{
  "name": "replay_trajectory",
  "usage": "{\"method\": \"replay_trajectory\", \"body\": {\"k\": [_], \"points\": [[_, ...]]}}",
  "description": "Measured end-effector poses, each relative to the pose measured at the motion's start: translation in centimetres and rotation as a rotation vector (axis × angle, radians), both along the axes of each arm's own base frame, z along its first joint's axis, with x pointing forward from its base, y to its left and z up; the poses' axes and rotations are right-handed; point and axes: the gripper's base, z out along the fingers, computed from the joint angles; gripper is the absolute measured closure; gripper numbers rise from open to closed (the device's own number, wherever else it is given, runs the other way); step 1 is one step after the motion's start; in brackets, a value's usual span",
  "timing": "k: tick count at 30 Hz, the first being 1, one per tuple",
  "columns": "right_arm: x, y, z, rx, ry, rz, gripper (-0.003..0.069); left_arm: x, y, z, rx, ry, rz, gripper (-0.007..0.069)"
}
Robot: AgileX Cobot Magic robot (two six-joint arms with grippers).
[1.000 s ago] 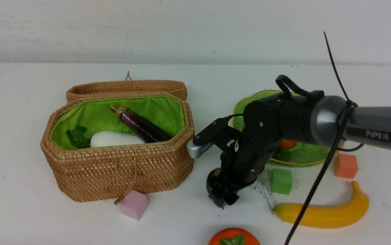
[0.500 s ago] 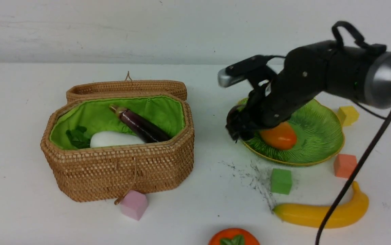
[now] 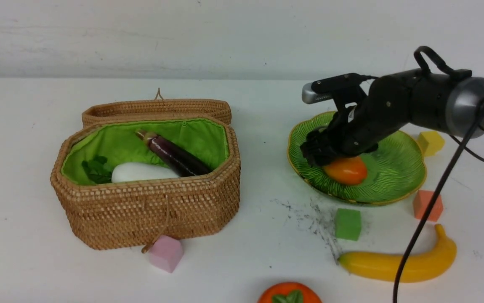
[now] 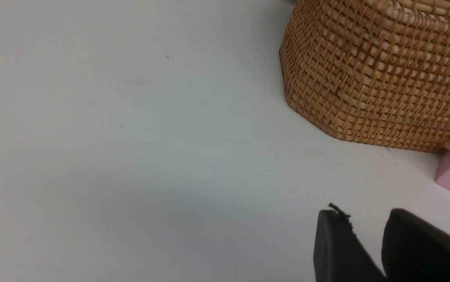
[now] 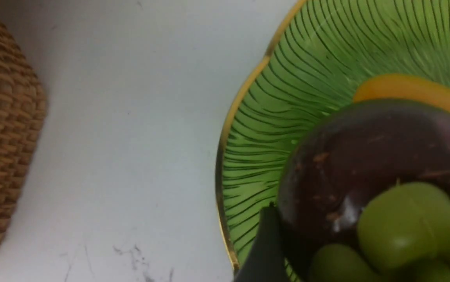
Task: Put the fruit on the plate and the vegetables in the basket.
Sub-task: Use the right arm to grab a mangosteen and put it into the right plate, then use the right arm to grab a banana and put it into the right plate
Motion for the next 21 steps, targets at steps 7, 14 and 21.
{"method": "replay_trajectory", "body": {"k": [7,14,21], "points": [[-0.7,-0.2,0.5,-0.015,0.052,0.003,-0.0019,0.0,0.0,0.0,0.000,0.000,0.000,0.0438],[-2.5,-1.2,4.2,-0.080,0.050,0.024,-0.0001,0.0,0.0,0.0,0.000,0.000,0.000,0.0428],[-6.6,-3.0,8.2,-0.013,0.271,-0.241,0.0039,0.0,0.0,0.0,0.000,0.000,0.000,0.0420]]}}
